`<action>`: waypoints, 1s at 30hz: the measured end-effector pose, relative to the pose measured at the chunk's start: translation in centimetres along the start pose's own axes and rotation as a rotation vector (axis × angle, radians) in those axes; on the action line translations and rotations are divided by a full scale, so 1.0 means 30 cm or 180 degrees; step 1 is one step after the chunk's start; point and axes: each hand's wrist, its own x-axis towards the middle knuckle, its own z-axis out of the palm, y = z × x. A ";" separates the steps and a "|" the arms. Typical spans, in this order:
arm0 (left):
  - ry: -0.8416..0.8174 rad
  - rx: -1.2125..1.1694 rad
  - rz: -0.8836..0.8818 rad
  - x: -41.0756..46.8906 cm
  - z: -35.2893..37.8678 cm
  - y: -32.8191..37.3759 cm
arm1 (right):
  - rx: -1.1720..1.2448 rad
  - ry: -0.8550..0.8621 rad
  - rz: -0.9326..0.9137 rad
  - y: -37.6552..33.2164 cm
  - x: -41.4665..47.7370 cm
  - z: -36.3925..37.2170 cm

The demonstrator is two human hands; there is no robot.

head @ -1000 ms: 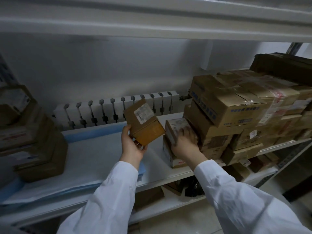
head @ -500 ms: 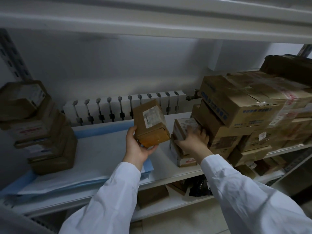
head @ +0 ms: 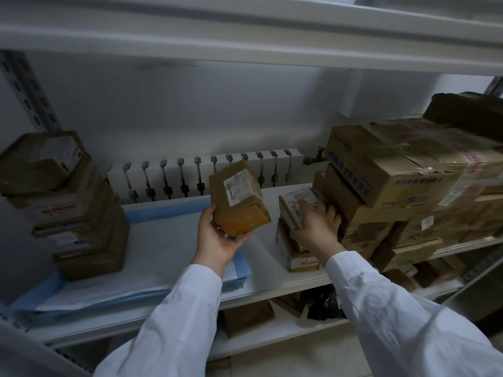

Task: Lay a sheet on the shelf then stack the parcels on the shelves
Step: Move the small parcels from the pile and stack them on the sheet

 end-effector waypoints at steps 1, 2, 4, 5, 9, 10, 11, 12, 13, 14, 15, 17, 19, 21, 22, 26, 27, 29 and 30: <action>0.0007 -0.0015 0.0049 -0.002 -0.003 0.005 | 0.0005 0.0110 -0.0088 -0.002 -0.001 0.004; 0.0005 -0.0034 0.0091 -0.003 -0.006 0.010 | 0.0057 0.0213 -0.0162 -0.007 -0.001 0.004; 0.0007 -0.0094 0.0172 -0.004 -0.013 0.021 | 0.0266 0.0419 -0.0254 -0.021 0.003 0.000; 0.0003 -0.0113 0.0204 -0.006 -0.018 0.028 | 0.0412 0.0525 -0.0268 -0.029 0.007 -0.005; 0.0037 -0.0261 0.0305 -0.011 -0.033 0.055 | 0.1387 0.0738 0.0044 -0.074 0.031 -0.032; 0.0074 -0.0351 0.0313 -0.010 -0.040 0.062 | 0.1894 0.0677 0.0218 -0.087 0.039 -0.043; 0.0110 -0.0422 0.0322 -0.009 -0.049 0.071 | 0.2622 0.0534 0.0421 -0.104 0.042 -0.060; 0.0145 -0.0465 0.0321 -0.008 -0.056 0.077 | 0.3495 0.0289 0.0690 -0.122 0.037 -0.086; 0.0159 -0.0501 0.0314 -0.009 -0.065 0.085 | 0.4340 -0.0061 0.0982 -0.137 0.032 -0.108; 0.0175 -0.0537 0.0306 -0.011 -0.073 0.092 | 0.5072 -0.0445 0.1203 -0.145 0.028 -0.125; 0.0185 -0.0568 0.0300 -0.012 -0.081 0.098 | 0.5649 -0.0727 0.1362 -0.148 0.023 -0.132; 0.0186 -0.0562 0.0291 -0.020 -0.091 0.110 | 0.6327 -0.0946 0.1550 -0.152 0.018 -0.118; 0.0226 -0.0493 0.0318 -0.032 -0.097 0.123 | 0.6441 -0.1012 0.1623 -0.165 0.018 -0.092; 0.0275 -0.0372 0.0350 -0.040 -0.107 0.139 | 0.6369 -0.1161 0.1645 -0.184 0.019 -0.078; 0.0297 -0.0304 0.0376 -0.043 -0.110 0.148 | 0.6303 -0.1274 0.1688 -0.192 0.018 -0.078; 0.0533 -0.0129 0.0597 -0.062 -0.129 0.193 | 0.5997 -0.1617 0.1810 -0.234 0.026 -0.053; 0.0635 -0.0128 0.0665 -0.068 -0.140 0.204 | 0.6012 -0.1721 0.1770 -0.252 0.025 -0.045; 0.0814 -0.0034 0.0691 -0.086 -0.158 0.224 | 0.6098 -0.1885 0.1708 -0.287 0.025 -0.023; 0.0894 0.0033 0.0660 -0.091 -0.168 0.232 | 0.6138 -0.1932 0.1695 -0.297 0.025 -0.012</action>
